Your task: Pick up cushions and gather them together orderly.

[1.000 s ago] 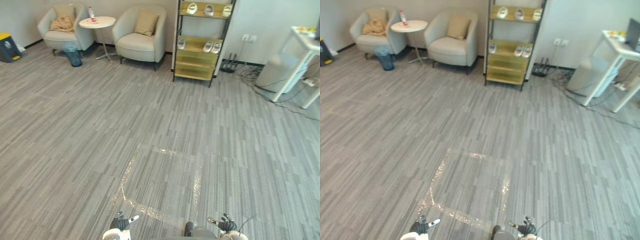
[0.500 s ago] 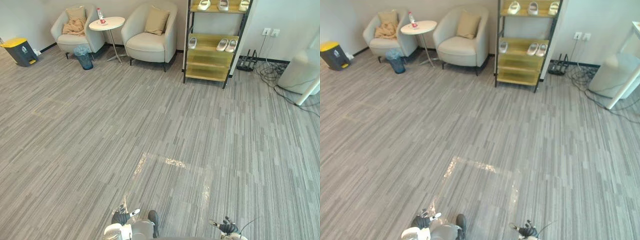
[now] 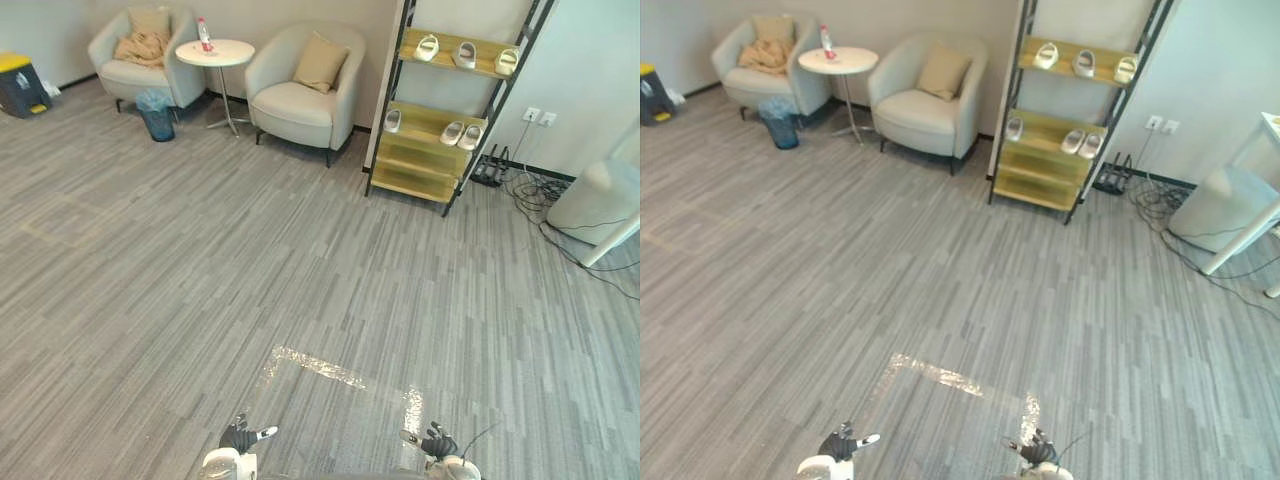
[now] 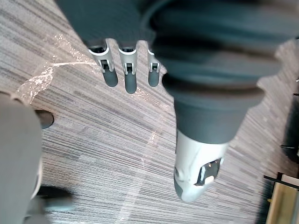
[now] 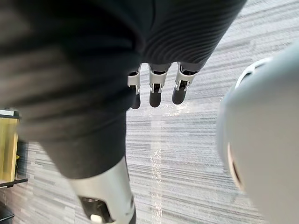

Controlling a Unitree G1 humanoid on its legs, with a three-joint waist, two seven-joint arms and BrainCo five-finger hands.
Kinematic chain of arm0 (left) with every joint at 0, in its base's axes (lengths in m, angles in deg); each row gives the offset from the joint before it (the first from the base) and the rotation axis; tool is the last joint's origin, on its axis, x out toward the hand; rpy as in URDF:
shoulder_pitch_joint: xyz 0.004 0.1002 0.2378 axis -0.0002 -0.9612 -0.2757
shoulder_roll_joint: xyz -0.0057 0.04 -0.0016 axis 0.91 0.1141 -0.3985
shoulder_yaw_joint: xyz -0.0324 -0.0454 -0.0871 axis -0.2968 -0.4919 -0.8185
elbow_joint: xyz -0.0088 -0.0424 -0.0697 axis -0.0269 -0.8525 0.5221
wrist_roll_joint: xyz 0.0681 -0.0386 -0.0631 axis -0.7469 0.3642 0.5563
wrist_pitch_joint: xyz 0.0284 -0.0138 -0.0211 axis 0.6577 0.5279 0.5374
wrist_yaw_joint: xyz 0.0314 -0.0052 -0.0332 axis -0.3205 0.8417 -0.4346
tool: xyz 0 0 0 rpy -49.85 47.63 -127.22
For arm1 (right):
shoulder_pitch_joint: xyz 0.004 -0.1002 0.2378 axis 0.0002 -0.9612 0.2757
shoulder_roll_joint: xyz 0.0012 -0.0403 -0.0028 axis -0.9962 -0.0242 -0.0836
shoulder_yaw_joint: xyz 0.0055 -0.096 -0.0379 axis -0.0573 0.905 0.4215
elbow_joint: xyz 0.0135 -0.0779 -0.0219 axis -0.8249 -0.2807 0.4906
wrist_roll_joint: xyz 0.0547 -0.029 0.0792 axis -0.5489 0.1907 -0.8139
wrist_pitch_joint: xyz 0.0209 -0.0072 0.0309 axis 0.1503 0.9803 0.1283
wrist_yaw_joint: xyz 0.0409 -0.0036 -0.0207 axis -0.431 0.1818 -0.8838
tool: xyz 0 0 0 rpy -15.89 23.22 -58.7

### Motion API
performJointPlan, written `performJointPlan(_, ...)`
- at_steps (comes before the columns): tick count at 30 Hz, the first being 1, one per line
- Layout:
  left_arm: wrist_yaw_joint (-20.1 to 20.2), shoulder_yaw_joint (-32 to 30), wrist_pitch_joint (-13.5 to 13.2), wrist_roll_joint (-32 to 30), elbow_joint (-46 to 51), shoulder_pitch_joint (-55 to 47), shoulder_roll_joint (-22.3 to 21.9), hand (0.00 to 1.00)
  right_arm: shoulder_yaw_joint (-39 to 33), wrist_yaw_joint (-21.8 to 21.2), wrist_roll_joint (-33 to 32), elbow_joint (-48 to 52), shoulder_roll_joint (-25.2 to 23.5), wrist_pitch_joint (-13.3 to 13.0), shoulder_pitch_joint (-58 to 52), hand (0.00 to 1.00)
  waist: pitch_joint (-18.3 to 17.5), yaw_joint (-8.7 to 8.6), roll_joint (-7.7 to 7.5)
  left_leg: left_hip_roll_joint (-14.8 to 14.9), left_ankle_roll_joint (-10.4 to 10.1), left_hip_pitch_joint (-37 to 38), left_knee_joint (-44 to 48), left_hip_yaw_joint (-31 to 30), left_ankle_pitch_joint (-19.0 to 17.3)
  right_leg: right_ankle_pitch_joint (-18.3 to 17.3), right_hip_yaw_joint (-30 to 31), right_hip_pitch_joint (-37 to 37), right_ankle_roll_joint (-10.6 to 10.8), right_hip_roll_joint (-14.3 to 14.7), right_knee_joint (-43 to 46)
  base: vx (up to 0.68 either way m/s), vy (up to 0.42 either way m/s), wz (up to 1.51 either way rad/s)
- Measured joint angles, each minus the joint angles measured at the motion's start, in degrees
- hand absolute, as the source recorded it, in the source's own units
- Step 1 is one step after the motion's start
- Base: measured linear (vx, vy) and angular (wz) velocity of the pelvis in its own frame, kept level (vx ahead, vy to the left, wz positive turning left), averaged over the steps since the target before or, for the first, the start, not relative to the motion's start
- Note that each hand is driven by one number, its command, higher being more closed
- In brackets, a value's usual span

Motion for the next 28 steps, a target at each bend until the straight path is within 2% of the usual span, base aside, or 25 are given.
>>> performJointPlan(1, -0.2, -0.2, 0.0, 0.1, -0.8, 0.1, -0.6, 0.00, -0.1, -0.2, 0.1, -0.3, 0.8, 0.1, -0.1, 0.00, 0.5, -0.30, 0.38, 0.1, -0.8, 1.1, 0.7, -1.1, -1.3, -1.0, 0.1, 0.4, 0.1, 0.0, 1.9, 0.26, -0.183, 0.33)
performJointPlan(2, -0.1, -0.4, -0.1, -0.1, -0.9, -0.1, -1.0, 0.00, -0.2, -0.3, 0.0, -0.8, 1.6, 0.1, -0.7, 0.00, 0.3, -0.42, 1.69, 1.2, -1.5, 1.1, 2.0, -1.6, -1.8, -1.4, -0.1, 1.4, 0.0, 0.7, 1.8, 0.22, -0.168, 0.27)
performJointPlan(4, -0.1, -0.6, -0.1, -0.1, -1.0, -0.4, -1.9, 0.00, -0.4, -0.5, -0.1, -0.8, 2.2, 0.1, -0.9, 0.00, 0.2, -0.67, 2.70, 3.1, -2.5, -0.4, 6.8, -2.1, -4.0, -2.4, -0.6, 3.5, 0.0, 2.1, -1.3, 0.18, -0.132, 0.13)
performJointPlan(5, 0.0, -1.6, -0.1, 0.0, -0.9, -0.1, -2.4, 0.00, -0.5, -0.5, -0.1, -0.8, 2.4, 0.0, -1.0, 0.00, 0.1, -0.65, 3.92, 5.5, -3.1, -5.5, 18.5, -2.6, -5.2, -2.8, -1.1, 5.5, -0.4, 3.6, -4.2, 0.10, -0.125, 0.05)
performJointPlan(6, 0.1, -2.0, -0.1, 0.0, -0.8, -0.1, -2.6, 0.00, -0.5, -0.5, -0.1, -0.8, 2.4, 0.0, -1.0, 0.00, 0.2, -0.66, 3.76, 5.8, -3.1, -6.4, 20.5, -2.7, -5.1, -2.8, -1.2, 5.9, -0.5, 3.8, -4.5, 0.12, -0.155, 0.06)
performJointPlan(8, 0.0, -2.9, -0.2, 0.1, 0.0, 0.5, -3.2, 0.00, -0.4, -0.5, -0.3, -0.5, 2.3, 0.0, -1.1, 0.00, 0.9, 0.05, 4.50, 9.0, -2.0, -13.2, 36.7, -3.9, -4.0, -3.5, -0.7, 8.6, -1.8, 5.9, -5.8, 0.16, -0.101, -0.17)
performJointPlan(9, 0.0, -2.8, -0.2, 0.0, 0.1, 0.6, -3.1, 0.00, -0.5, -0.5, -0.5, -0.6, 2.3, 0.0, -1.1, 0.00, 0.9, 0.28, 4.44, 9.3, -1.1, -14.0, 37.9, -4.0, -5.0, -4.1, 0.3, 9.8, -2.0, 6.1, -5.9, 0.17, -0.029, -0.29)
performJointPlan(10, 0.1, -2.8, -0.2, 0.0, 0.1, 0.7, -3.0, 0.00, -0.5, -0.5, -0.5, -0.6, 2.3, 0.0, -1.1, 0.00, 0.9, 0.29, 4.35, 9.2, -1.1, -14.2, 37.5, -4.0, -5.5, -4.2, 0.6, 10.1, -2.1, 6.1, -6.0, 0.17, 0.000, -0.38)
performJointPlan(11, 0.0, -2.6, -0.2, 0.0, 0.2, 0.7, -2.8, 0.00, -1.3, -0.4, -0.7, -0.7, 2.0, 0.1, -1.1, 0.00, 1.0, 0.34, 4.04, 7.8, -1.6, -15.4, 32.2, -5.3, -6.9, -4.1, 1.8, 11.0, -2.1, 5.7, -6.8, 0.19, 0.061, -0.38)
performJointPlan(12, 0.0, -2.6, -0.2, 0.0, 0.3, 0.7, -2.7, 0.00, -2.3, -0.4, -0.7, -0.8, 1.9, 0.1, -1.1, 0.00, 1.2, 0.40, 3.76, 5.8, -1.8, -15.9, 25.1, -7.5, -6.6, -4.4, 2.4, 11.4, -1.7, 4.9, -6.8, 0.18, 0.095, -0.45)
performJointPlan(14, -0.1, -2.6, -0.2, 0.0, 0.4, 0.8, -2.8, 0.00, -2.6, -0.4, -0.7, -0.9, 1.9, 0.2, -1.3, 0.00, 1.1, 0.40, 3.93, 3.8, -2.7, -15.8, 15.9, -11.4, -4.3, -4.9, 3.4, 11.4, -0.6, 4.3, -6.6, 0.14, 0.142, -0.44)
performJointPlan(15, -0.1, -2.6, -0.1, 0.0, 0.2, 0.7, -2.9, 0.00, -2.6, -0.4, -0.7, -0.8, 1.9, 0.2, -1.8, 0.00, 0.4, 1.08, 3.66, 1.9, -3.5, -13.6, 11.3, -13.1, 1.8, -5.2, 6.2, 11.7, 1.4, 3.8, -6.7, 0.16, 0.152, -0.45)
performJointPlan(16, -0.1, -2.6, -0.1, 0.0, 0.2, 0.7, -2.9, 0.00, -2.6, -0.4, -0.7, -0.7, 1.7, 0.1, -1.8, 0.00, 0.1, 1.05, 4.08, 1.5, -3.5, -13.5, 10.9, -13.0, 1.8, -5.1, 6.2, 12.0, 1.5, 3.6, -6.7, 0.25, 0.157, -0.38)
performJointPlan(18, 0.0, -2.8, 0.0, 0.0, -0.5, 1.0, -2.5, 0.00, -2.5, -0.5, -0.2, -0.6, 1.2, 0.4, -2.3, 0.00, 0.2, 0.92, 2.45, 0.0, -2.6, -10.3, 9.4, -10.5, 1.9, -5.7, 7.0, 13.9, 2.6, 1.4, -6.7, 0.30, 0.156, -0.17)
performJointPlan(22, 0.0, -2.8, 0.0, -0.2, -0.5, 0.9, -2.5, 0.00, -2.5, -0.5, -0.1, 0.2, 0.4, 0.5, -2.9, 0.00, -0.1, 0.84, 1.99, -2.2, -2.5, -7.7, 7.2, -10.5, 1.9, -6.6, 6.5, 15.6, 3.8, -0.6, -6.8, 0.18, 0.102, 0.01)
performJointPlan(28, 0.0, -2.8, 0.0, -0.7, -0.3, 0.7, -2.7, 0.00, -2.3, -0.5, -0.1, 0.4, 0.2, 0.5, -3.5, 0.00, -0.3, 0.96, 2.00, -2.2, -2.5, -6.3, 6.8, -10.5, 1.9, -6.7, 5.9, 16.5, 4.0, -0.7, -7.1, 0.07, 0.007, -0.01)
